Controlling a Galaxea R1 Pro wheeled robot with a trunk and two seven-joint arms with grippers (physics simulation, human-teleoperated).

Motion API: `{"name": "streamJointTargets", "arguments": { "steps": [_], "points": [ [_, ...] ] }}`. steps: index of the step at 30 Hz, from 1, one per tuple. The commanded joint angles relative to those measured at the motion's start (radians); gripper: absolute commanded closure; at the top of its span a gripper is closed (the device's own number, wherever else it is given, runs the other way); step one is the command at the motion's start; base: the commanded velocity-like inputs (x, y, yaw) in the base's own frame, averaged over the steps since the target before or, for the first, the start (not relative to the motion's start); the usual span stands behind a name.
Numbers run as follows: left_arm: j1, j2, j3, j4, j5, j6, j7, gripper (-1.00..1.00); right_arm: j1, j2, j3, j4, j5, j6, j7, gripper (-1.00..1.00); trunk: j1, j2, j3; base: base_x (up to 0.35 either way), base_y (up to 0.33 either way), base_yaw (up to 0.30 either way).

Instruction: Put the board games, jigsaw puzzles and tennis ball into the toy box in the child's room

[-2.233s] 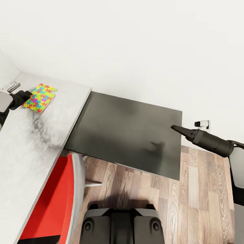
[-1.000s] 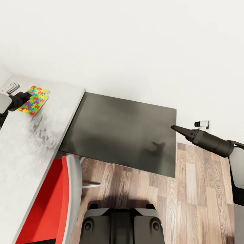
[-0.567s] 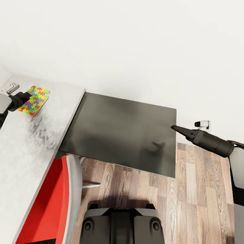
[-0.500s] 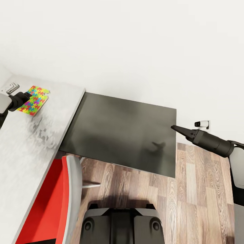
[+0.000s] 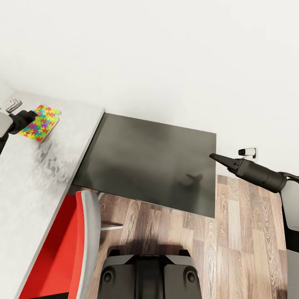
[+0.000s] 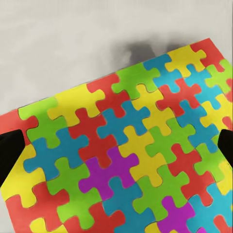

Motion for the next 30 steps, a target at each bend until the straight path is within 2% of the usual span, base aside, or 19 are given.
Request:
{"name": "streamJointTargets", "arguments": {
  "steps": [1, 30],
  "points": [
    [-0.001, 0.0, 0.003, -0.003, 0.008, 0.005, 0.006, -1.0, -0.001, 0.0, -0.001, 0.0, 0.003, 0.003, 0.005, -1.0, 0.001, -0.002, -0.001, 0.0, 0.0, 0.0],
    [-0.006, 0.003, 0.006, -0.008, 0.006, 0.005, 0.009, -1.0, -0.001, 0.001, -0.001, 0.0, 0.004, 0.003, 0.005, -1.0, 0.001, -0.002, -0.001, 0.0, 0.0, 0.005]
  ]
}}
